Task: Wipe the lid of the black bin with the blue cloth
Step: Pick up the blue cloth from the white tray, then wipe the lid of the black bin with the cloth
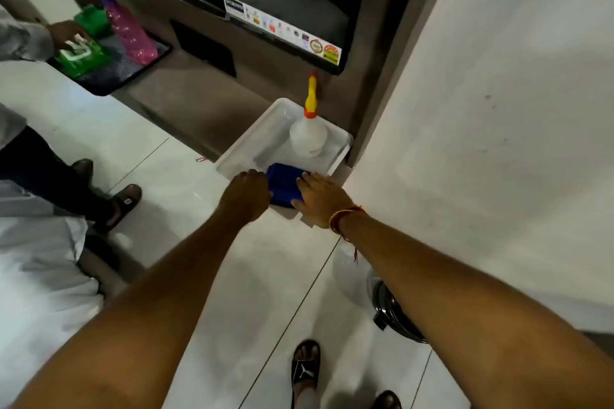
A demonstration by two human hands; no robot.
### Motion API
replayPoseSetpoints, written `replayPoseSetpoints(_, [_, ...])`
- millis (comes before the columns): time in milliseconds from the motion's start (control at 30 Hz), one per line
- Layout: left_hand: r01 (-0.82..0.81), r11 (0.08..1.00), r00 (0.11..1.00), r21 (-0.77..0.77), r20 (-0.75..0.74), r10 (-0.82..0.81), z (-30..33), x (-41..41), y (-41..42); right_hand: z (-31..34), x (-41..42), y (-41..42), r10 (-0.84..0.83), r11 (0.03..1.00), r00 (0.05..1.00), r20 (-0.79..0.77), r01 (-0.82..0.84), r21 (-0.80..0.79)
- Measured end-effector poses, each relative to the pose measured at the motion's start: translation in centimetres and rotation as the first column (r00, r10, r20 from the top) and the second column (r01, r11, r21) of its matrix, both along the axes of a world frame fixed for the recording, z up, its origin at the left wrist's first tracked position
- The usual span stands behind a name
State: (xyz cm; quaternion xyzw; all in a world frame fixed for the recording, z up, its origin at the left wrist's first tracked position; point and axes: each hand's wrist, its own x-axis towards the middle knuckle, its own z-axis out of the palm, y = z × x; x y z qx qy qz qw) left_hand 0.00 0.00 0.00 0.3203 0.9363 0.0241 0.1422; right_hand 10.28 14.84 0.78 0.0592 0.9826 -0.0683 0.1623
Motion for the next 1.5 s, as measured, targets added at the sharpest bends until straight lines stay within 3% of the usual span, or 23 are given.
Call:
replayPoseSetpoints(100, [-0.022, 0.999, 0.999, 0.037, 0.044, 0.020, -1.7, -1.6, 1.2, -1.8, -1.9, 0.6, 0.018, 0.997, 1.000, 0.016, -0.020, 0.075])
replayPoseSetpoints(233, [-0.176, 0.983, 0.974, 0.054, 0.153, 0.166, -3.5, -2.2, 3.2, -3.6, -3.0, 0.5, 0.074, 0.990, 0.997, 0.020, -0.076, 0.115])
replayPoseSetpoints(333, [-0.328, 0.942, 0.936, 0.077, 0.163, 0.313, -4.3, -2.1, 4.3, -4.8, -3.0, 0.3, 0.059, 0.993, 0.998, -0.002, -0.059, 0.106])
replayPoseSetpoints(500, [-0.496, 0.862, 0.837, 0.103, 0.323, 0.442, -5.3, -3.3, 5.8, -5.5, -2.7, 0.8, 0.099, 0.986, 0.995, -0.035, -0.093, 0.138])
replayPoseSetpoints(567, [-0.520, 0.851, 0.814, 0.071, 0.345, 0.468, -5.2, -3.7, 6.2, -5.5, -2.8, 1.2, 0.076, 0.992, 0.995, -0.060, -0.070, 0.103])
replayPoseSetpoints(633, [-0.585, 0.799, 0.758, 0.138, 0.444, 0.478, -4.2, -3.7, 6.7, -5.6, -2.8, 1.6, 0.017, 1.000, 0.994, -0.109, -0.015, 0.012])
replayPoseSetpoints(700, [-0.672, 0.681, 0.697, 0.292, 0.562, 0.446, -2.4, -3.2, 7.3, -5.1, -2.3, 2.2, -0.080, 0.989, 0.984, -0.159, 0.058, -0.138])
replayPoseSetpoints(800, [-0.655, 0.551, 0.747, 0.517, 0.551, 0.372, 1.2, -0.8, 8.4, -3.4, -0.7, 3.0, -0.211, 0.957, 0.921, -0.328, 0.126, -0.261])
replayPoseSetpoints(867, [-0.595, 0.514, 0.799, 0.618, 0.521, 0.299, 3.6, 1.9, 9.6, -2.0, 0.9, 3.6, -0.312, 0.928, 0.856, -0.411, 0.182, -0.326])
replayPoseSetpoints(1000, [-0.508, 0.494, 0.851, 0.706, 0.501, 0.157, 5.9, 7.7, 12.5, -0.4, 4.9, 5.2, -0.498, 0.818, 0.782, -0.375, 0.279, -0.504])
replayPoseSetpoints(1133, [-0.534, 0.493, 0.801, 0.687, 0.597, 0.035, 5.3, 13.9, 16.4, -0.7, 10.2, 8.1, -0.634, 0.750, 0.671, -0.384, 0.412, -0.518])
replayPoseSetpoints(1200, [-0.528, 0.543, 0.750, 0.653, 0.658, -0.063, 3.6, 17.6, 19.0, -2.3, 14.4, 10.4, -0.725, 0.667, 0.611, -0.319, 0.505, -0.548])
replayPoseSetpoints(1300, [-0.518, 0.643, 0.652, 0.565, 0.747, -0.131, -1.1, 21.2, 21.8, -5.7, 20.9, 12.8, -0.888, 0.381, 0.443, -0.119, 0.569, -0.729])
replayPoseSetpoints(1367, [-0.460, 0.740, 0.611, 0.491, 0.779, -0.137, -5.9, 23.8, 23.6, -9.8, 26.0, 14.1, -0.936, 0.266, 0.346, -0.063, 0.581, -0.769])
replayPoseSetpoints(1433, [-0.257, 0.862, 0.671, 0.437, 0.722, -0.167, -11.6, 25.9, 24.6, -15.1, 30.8, 15.3, -0.980, 0.128, 0.199, -0.002, 0.624, -0.771])
replayPoseSetpoints(1500, [0.029, 0.925, 0.748, 0.378, 0.606, -0.271, -18.4, 28.2, 25.1, -21.2, 35.8, 16.7, -0.993, -0.070, 0.023, 0.112, 0.646, -0.760])
